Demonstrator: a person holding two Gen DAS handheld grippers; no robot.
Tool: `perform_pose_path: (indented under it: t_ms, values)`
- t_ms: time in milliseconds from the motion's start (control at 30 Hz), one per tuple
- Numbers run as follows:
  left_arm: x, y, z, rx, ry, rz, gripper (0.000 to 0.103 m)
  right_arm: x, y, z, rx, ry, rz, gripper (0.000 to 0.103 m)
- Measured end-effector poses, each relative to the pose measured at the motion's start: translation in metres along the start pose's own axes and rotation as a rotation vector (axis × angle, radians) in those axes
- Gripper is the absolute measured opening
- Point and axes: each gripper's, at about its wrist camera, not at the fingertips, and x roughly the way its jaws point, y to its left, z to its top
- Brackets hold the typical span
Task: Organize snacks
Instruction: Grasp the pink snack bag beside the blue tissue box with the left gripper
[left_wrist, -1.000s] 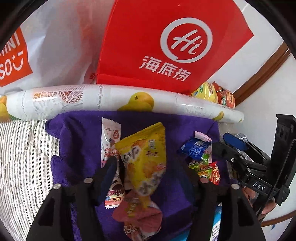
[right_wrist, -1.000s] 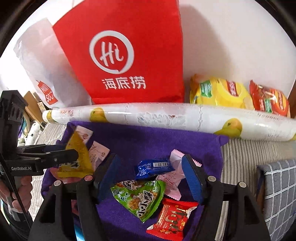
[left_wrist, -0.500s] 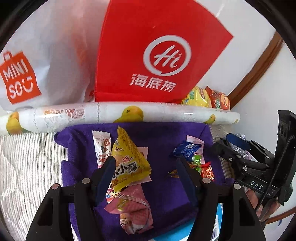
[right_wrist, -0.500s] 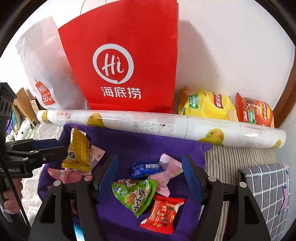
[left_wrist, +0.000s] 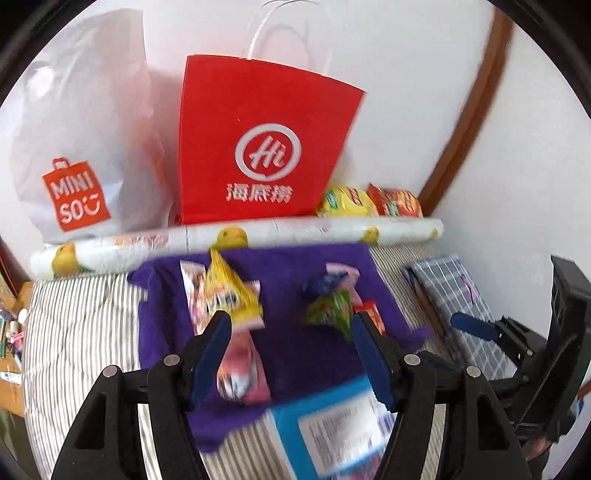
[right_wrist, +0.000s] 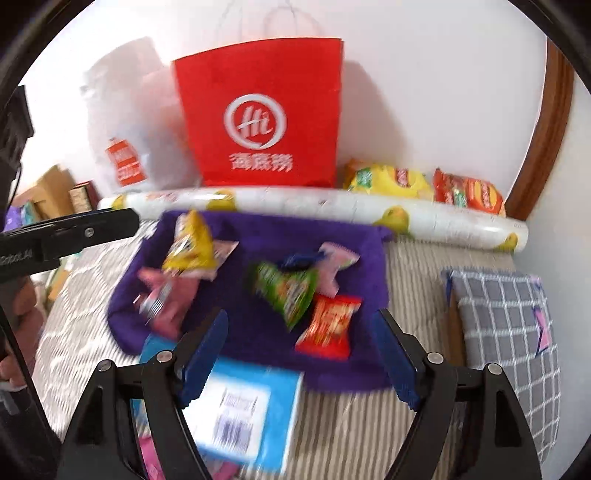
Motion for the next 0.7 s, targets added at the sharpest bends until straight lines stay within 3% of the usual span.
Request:
perform_pose_path:
  t_ms: [200, 367, 533, 700]
  values:
    - [-0.023, -0.014, -0.056, -0.01, 0.062, -0.044, 0.066, -0.037, 0.004, -0.051, 0.04, 0.012, -0.012, 0.08]
    - [-0.027, -0.036, -0.101, 0.02, 0.104, -0.022, 0.078, -0.056, -0.004, -0.094, 0.134, 0.016, 0.02, 0.08]
    - [-0.02, -0.044, -0.129, -0.019, 0.163, -0.074, 0.078, -0.069, -0.016, -0.135, 0.216, 0.011, 0.002, 0.08]
    - [-0.011, -0.052, -0.145, -0.018, 0.195, -0.081, 0.078, -0.075, -0.025, -0.159, 0.27, 0.002, 0.002, 0.08]
